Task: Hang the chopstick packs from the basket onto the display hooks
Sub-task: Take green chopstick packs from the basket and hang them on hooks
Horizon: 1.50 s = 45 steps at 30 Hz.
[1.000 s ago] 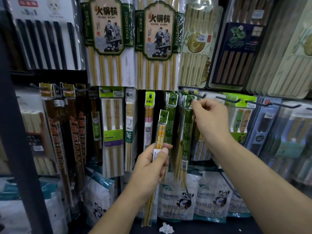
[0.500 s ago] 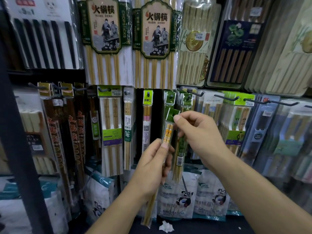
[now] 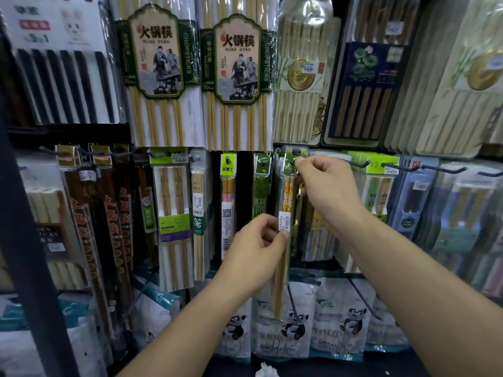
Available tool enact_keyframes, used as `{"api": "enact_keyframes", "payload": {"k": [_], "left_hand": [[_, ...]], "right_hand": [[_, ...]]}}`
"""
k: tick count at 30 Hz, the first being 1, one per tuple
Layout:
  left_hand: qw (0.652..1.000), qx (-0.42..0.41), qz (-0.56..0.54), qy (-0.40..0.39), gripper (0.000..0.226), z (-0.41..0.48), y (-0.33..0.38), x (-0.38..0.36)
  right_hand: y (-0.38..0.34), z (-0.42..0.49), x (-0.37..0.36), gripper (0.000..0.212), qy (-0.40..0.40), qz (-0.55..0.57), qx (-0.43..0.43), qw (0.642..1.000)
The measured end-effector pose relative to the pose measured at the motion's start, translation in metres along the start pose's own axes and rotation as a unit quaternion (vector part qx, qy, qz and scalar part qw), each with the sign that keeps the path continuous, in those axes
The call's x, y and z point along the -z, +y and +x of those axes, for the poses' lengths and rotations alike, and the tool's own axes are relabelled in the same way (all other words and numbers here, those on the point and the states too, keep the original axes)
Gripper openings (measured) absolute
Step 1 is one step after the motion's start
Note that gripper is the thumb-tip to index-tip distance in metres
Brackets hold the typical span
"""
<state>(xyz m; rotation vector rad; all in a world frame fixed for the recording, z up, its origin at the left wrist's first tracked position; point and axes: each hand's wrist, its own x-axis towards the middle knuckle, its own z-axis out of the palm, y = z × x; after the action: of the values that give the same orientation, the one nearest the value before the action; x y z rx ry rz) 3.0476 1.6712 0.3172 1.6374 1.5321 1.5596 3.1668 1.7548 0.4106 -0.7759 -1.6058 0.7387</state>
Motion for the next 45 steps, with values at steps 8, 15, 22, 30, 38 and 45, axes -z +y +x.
{"api": "enact_keyframes", "payload": {"k": [8,15,22,30,38,45], "left_hand": [[1.000,-0.005,-0.003,0.002,0.002,-0.001,0.002,-0.002],[1.000,0.002,0.023,0.003,0.004,0.000,-0.001,-0.003],[0.965,-0.045,0.258,0.006,0.017,-0.005,-0.001,-0.001],[0.960,-0.048,0.270,0.046,0.035,-0.004,0.017,-0.010],[0.988,0.132,-0.076,0.015,0.062,0.014,0.002,-0.039],[0.973,0.108,-0.195,0.053,0.069,0.029,-0.009,-0.055]], "right_hand": [[0.000,0.001,-0.004,0.048,0.024,-0.011,0.001,1.000],[0.007,0.003,-0.007,0.051,0.040,-0.001,-0.005,0.999],[0.020,-0.007,0.000,0.031,0.023,-0.016,0.002,1.000],[0.058,-0.041,0.004,0.016,-0.032,-0.057,-0.004,0.998],[0.090,-0.068,-0.011,0.046,-0.188,0.029,-0.078,0.979],[0.092,-0.052,-0.030,0.067,-0.179,0.131,-0.120,0.968]]}}
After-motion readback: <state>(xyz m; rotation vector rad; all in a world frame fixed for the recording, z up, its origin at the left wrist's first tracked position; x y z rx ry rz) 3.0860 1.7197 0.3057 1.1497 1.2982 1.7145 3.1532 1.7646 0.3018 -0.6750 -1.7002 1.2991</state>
